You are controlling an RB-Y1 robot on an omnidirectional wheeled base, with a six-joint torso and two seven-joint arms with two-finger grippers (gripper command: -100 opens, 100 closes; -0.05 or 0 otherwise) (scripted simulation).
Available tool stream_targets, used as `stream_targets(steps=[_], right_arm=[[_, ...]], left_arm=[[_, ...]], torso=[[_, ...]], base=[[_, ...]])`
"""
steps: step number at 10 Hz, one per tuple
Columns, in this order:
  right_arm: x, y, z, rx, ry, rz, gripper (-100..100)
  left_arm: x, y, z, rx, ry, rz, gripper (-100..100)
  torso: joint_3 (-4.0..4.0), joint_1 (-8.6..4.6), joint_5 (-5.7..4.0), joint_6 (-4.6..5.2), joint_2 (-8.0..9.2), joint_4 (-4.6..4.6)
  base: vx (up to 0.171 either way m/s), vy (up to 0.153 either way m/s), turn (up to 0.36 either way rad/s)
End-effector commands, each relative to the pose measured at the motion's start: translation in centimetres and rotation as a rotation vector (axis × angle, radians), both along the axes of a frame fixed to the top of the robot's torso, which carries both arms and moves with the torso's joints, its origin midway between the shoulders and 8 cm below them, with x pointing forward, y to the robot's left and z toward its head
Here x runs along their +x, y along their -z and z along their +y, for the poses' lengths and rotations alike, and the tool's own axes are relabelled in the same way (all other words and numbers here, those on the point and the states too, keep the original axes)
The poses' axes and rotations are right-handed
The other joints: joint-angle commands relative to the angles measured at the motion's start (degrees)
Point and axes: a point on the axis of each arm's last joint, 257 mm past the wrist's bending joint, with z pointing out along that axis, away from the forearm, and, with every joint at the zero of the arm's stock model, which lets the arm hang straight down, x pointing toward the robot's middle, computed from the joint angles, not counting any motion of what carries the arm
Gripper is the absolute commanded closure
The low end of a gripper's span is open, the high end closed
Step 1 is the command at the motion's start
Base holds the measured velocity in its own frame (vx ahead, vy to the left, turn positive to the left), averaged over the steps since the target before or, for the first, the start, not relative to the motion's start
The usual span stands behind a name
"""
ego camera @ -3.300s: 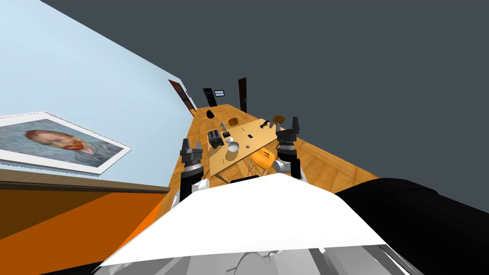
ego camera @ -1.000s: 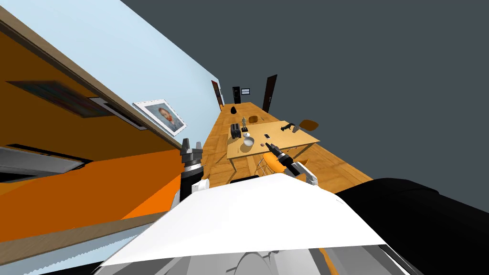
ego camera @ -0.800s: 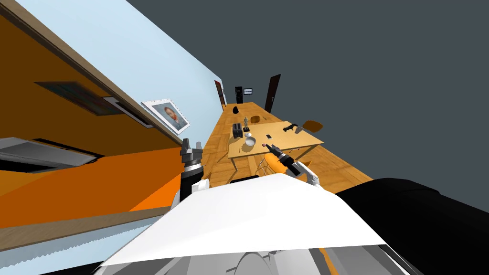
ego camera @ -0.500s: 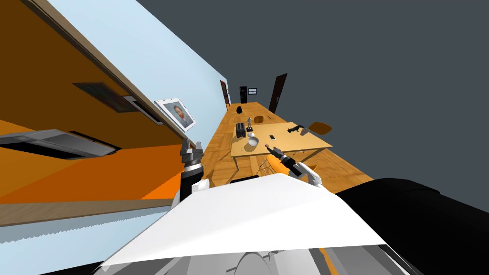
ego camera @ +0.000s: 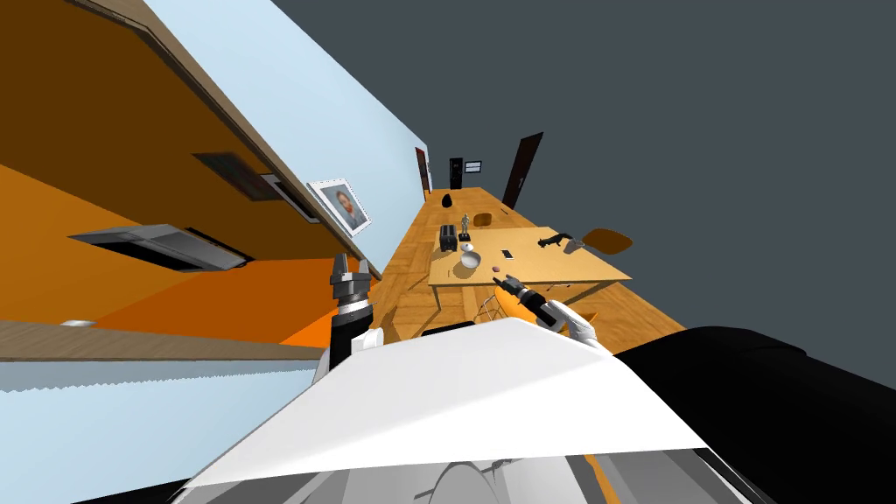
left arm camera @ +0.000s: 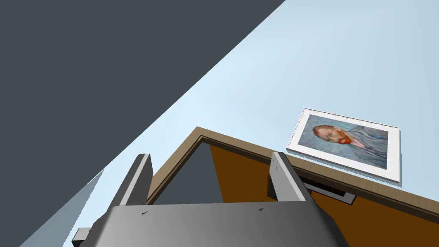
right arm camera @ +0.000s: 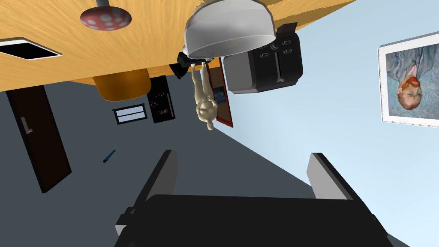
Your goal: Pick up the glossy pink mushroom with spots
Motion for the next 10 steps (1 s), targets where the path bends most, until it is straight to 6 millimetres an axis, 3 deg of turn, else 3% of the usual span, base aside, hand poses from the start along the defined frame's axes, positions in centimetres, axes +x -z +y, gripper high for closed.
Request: stream_targets(steps=[1, 2, 6, 7, 10], right_arm=[[-0.5, 1.6, -1.3, -0.048, 0.003, 0.033, -100], [-0.6, 1.8, -1.4, -0.049, 0.006, 0.038, -100], [-3.1, 6.1, -5.6, -0.23, -0.005, 0.151, -100], [-3.1, 6.1, -5.6, -0.23, -0.005, 0.151, -100], [-5.3, 8.8, -9.3, -0.4, -0.037, 0.239, -100]], left_arm=[[0.0, 0.0, 0.0, 0.0, 0.0, 0.0, 0], [0.0, 0.0, 0.0, 0.0, 0.0, 0.0, 0], [0.0, 0.0, 0.0, 0.0, 0.0, 0.0, 0], [0.0, 0.0, 0.0, 0.0, 0.0, 0.0, 0], [0.0, 0.0, 0.0, 0.0, 0.0, 0.0, 0]], torso=[[0.0, 0.0, 0.0, 0.0, 0.0, 0.0], [-0.01, -0.03, 0.0, 0.07, -0.01, 0.0], [-0.03, -0.03, -0.01, 0.01, -0.05, -0.01], [-0.03, -0.04, 0.0, 0.09, -0.04, -0.01], [-0.03, -0.04, -0.01, 0.08, -0.05, -0.01]], base=[[0.0, 0.005, 0.16], [0.002, 0.0, -0.028], [0.007, 0.005, 0.218], [0.005, -0.001, -0.037], [0.01, 0.004, 0.237]])
